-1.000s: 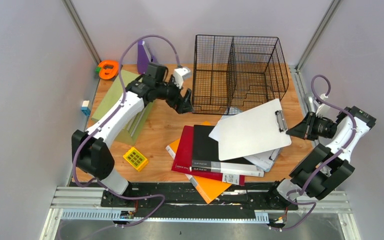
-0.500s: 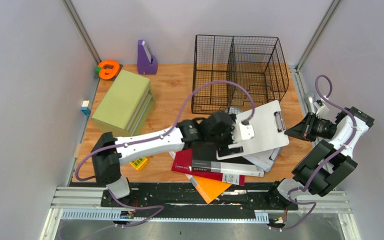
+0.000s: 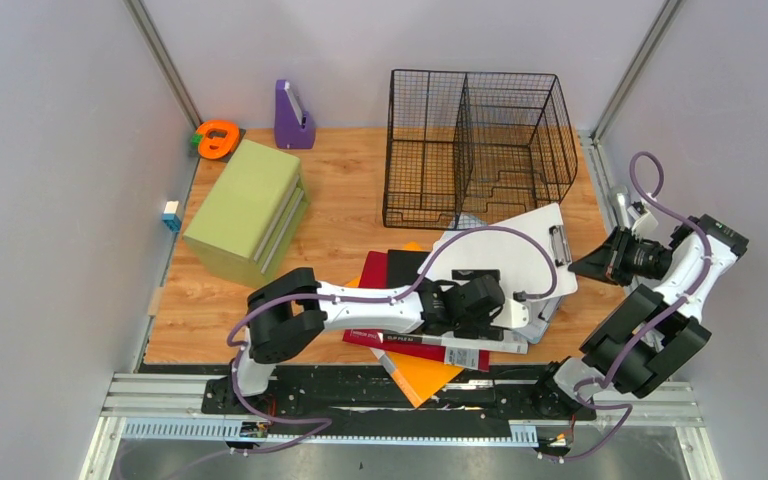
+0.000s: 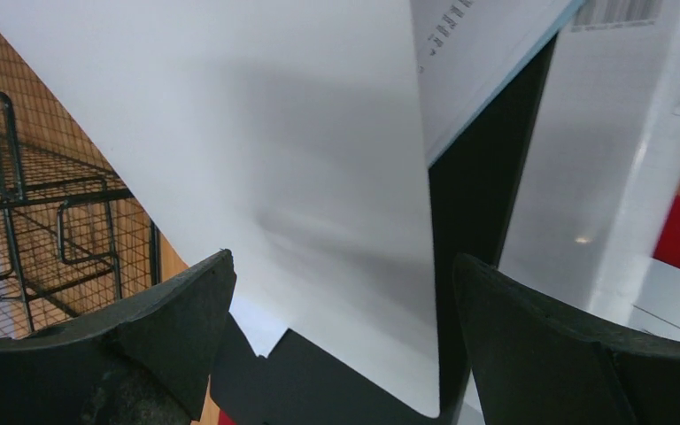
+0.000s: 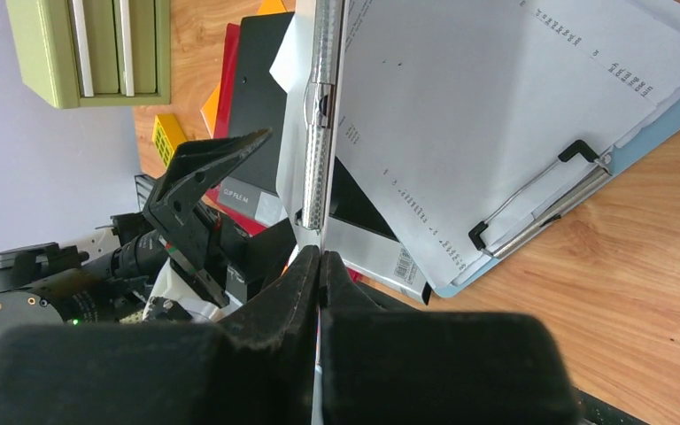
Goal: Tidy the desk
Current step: Pick up the folder from the center of the board.
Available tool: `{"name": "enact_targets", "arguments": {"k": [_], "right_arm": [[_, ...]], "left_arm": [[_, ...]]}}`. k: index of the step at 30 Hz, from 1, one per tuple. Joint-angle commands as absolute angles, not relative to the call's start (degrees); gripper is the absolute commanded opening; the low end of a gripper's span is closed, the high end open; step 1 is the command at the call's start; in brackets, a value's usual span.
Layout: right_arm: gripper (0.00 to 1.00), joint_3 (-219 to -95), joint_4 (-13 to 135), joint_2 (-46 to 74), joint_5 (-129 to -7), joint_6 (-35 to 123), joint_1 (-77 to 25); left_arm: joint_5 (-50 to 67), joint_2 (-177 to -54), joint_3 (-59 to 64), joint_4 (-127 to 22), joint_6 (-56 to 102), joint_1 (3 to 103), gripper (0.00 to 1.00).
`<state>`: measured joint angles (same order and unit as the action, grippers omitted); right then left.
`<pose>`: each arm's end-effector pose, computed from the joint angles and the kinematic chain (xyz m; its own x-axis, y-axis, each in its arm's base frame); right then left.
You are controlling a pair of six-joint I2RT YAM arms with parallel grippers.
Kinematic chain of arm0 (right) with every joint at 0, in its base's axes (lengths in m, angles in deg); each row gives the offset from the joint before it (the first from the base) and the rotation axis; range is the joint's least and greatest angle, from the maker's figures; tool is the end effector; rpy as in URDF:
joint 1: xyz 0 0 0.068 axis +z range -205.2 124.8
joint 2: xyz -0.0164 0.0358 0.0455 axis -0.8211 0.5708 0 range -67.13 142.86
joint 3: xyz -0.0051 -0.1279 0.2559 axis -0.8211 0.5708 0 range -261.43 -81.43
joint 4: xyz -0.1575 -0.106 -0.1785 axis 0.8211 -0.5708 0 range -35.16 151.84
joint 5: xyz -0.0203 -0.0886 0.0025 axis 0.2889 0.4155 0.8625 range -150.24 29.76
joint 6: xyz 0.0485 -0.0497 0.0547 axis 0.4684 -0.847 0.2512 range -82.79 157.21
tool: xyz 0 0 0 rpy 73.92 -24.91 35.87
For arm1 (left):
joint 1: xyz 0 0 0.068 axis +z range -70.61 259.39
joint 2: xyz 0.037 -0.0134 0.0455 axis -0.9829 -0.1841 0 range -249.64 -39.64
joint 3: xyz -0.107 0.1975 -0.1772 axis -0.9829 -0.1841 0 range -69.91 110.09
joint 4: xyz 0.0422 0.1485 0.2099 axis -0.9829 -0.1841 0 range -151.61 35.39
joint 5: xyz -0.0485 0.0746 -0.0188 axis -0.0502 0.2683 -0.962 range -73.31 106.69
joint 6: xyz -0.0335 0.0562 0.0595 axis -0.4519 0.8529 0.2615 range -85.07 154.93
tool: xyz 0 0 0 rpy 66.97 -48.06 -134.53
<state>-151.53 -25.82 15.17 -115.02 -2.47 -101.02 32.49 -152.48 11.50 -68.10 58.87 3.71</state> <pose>0.1949 -0.1085 0.2783 -0.8548 0.3512 -0.3820 -0.0450 0.6832 0.7288 0.1378 -0.4533 0.1877 0.1993 0.7978 -0.5691 0.8794 0.1105 0.4630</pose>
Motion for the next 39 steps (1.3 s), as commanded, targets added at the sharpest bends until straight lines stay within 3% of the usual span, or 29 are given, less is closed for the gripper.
{"name": "enact_targets", "arguments": {"k": [1, 5, 11, 21, 23, 30, 39], "right_arm": [[0.0, -151.1, -26.27, 12.94, -115.72, -2.41, -101.07], [0.0, -150.52, -26.31, 12.98, -115.52, -2.5, -101.07], [0.0, -150.13, -26.3, 13.11, -115.75, -2.77, -101.07], [0.0, -149.3, -26.22, 15.37, -115.93, -3.72, -101.07], [0.06, -149.36, -26.2, 16.15, -115.97, -3.75, -101.07], [0.36, -149.19, -26.08, 21.57, -115.72, -4.05, -101.08], [0.39, -148.95, -26.17, 33.62, -116.77, -5.9, -101.07]], "left_arm": [[39.2, -154.2, 12.27, -58.36, 62.12, 3.37, 0.99], [42.02, -154.95, 9.82, -52.85, 64.05, 3.37, 0.93], [43.14, -154.74, 8.16, -50.06, 65.37, 3.35, 0.72], [43.86, -152.55, 9.72, -55.51, 64.34, 3.28, 0.15], [44.94, -151.95, 9.85, -55.83, 65.05, 3.2, 0.03], [49.88, -151.43, 7.52, -49.46, 68.54, 2.49, 0.0], [59.02, -154.53, 4.25, -36.18, 77.0, -0.84, 0.0]]}}
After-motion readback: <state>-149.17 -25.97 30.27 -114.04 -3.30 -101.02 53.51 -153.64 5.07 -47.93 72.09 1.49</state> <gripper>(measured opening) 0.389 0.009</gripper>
